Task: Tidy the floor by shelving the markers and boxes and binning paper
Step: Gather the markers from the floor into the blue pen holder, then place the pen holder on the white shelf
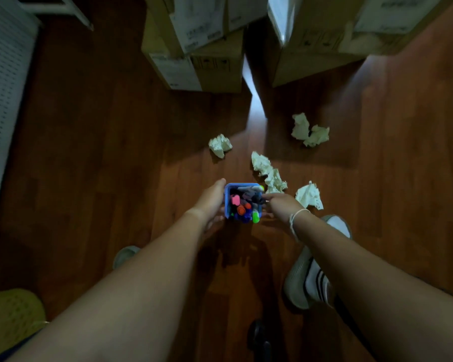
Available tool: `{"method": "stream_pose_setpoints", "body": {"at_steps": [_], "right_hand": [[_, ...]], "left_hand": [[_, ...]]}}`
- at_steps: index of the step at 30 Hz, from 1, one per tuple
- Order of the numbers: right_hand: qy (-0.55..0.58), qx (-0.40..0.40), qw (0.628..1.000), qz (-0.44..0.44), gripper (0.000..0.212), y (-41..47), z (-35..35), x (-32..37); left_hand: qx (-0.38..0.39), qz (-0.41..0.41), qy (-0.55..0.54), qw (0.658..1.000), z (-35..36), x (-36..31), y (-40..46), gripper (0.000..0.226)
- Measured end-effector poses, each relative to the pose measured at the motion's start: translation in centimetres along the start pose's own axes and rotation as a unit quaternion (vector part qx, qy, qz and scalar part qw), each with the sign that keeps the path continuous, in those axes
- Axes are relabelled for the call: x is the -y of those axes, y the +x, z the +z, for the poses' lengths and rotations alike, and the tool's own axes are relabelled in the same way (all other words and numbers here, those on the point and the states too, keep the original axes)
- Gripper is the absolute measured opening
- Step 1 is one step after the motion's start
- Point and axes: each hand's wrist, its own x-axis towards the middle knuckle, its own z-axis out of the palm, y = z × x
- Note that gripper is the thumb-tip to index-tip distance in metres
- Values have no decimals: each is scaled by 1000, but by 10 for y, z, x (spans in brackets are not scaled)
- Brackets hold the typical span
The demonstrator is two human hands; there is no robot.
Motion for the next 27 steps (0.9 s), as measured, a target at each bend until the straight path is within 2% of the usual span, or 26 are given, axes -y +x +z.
{"method": "stream_pose_setpoints", "body": {"at_steps": [4,8,14,16,18,20,24,27], "right_hand": [[66,3,996,-51,38,-52,6,74],[99,32,984,-144,42,-115,18,154],[29,107,947,-300,57,-230,69,254],[-26,136,924,-356,60,-275,100,275],[-53,144,910,-384,64,-298,111,284],[-79,185,887,-415,63,-342,150,290],[-90,240,848,-464,61,-412,225,280],[-59,293,839,-454,57,-450,276,261]], "left_hand": [[-32,68,-16,997,-36,-54,-53,40],[-84,140,-62,985,-83,-113,-121,44],[-168,277,-118,939,-169,-157,-247,30],[-206,325,-163,908,-203,-150,-296,32],[-203,342,-200,895,-213,-148,-317,35],[-234,379,-245,861,-248,-123,-365,36],[-279,417,-301,811,-305,-66,-434,30],[-315,447,-314,776,-337,-21,-474,33]]}}
